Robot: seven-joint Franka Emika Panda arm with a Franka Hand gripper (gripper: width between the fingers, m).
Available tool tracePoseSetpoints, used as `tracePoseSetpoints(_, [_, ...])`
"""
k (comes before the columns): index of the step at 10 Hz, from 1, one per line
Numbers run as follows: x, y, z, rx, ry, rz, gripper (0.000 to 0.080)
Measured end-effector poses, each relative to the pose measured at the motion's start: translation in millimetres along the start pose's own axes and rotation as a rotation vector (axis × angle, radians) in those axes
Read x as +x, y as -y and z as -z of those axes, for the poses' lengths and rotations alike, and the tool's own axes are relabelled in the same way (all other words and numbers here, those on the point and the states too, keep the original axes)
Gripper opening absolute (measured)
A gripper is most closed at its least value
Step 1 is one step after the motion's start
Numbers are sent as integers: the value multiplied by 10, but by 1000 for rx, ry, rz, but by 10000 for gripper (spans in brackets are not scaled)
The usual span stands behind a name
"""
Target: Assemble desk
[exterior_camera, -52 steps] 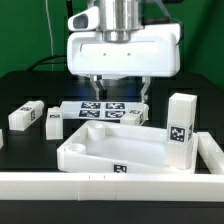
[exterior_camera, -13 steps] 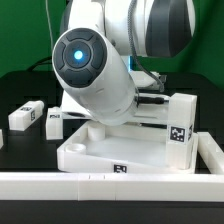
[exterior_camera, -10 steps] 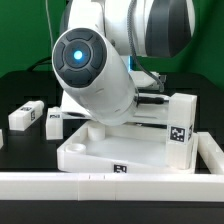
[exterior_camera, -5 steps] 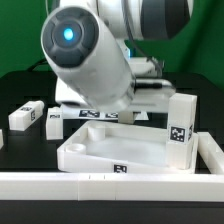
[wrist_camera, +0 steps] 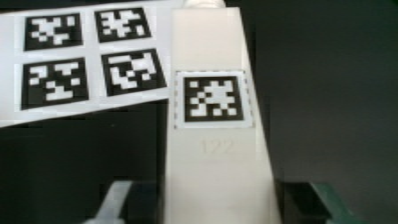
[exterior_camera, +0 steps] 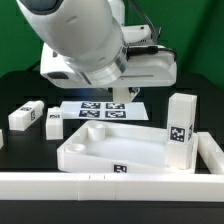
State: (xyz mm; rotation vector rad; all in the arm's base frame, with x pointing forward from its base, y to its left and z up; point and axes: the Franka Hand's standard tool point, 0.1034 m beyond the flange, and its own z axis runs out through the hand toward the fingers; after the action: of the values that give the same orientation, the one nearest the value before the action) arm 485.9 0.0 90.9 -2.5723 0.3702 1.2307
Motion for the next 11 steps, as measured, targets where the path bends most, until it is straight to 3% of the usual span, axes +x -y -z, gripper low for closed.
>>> tracePoseSetpoints(1, [59, 5, 31, -1, -35, 12, 288])
tracePoseSetpoints(2, [136, 39, 157, -2, -149, 43, 288])
tracePoseSetpoints(3, [51, 80, 287, 0, -208, 56, 288])
tracePoseSetpoints(5, [65, 163, 581, 5, -327, 69, 288])
tracePoseSetpoints(10, [133, 182, 711, -2, -662, 73, 288])
tracePoseSetpoints(11, [141, 153, 867, -10, -748, 100, 288])
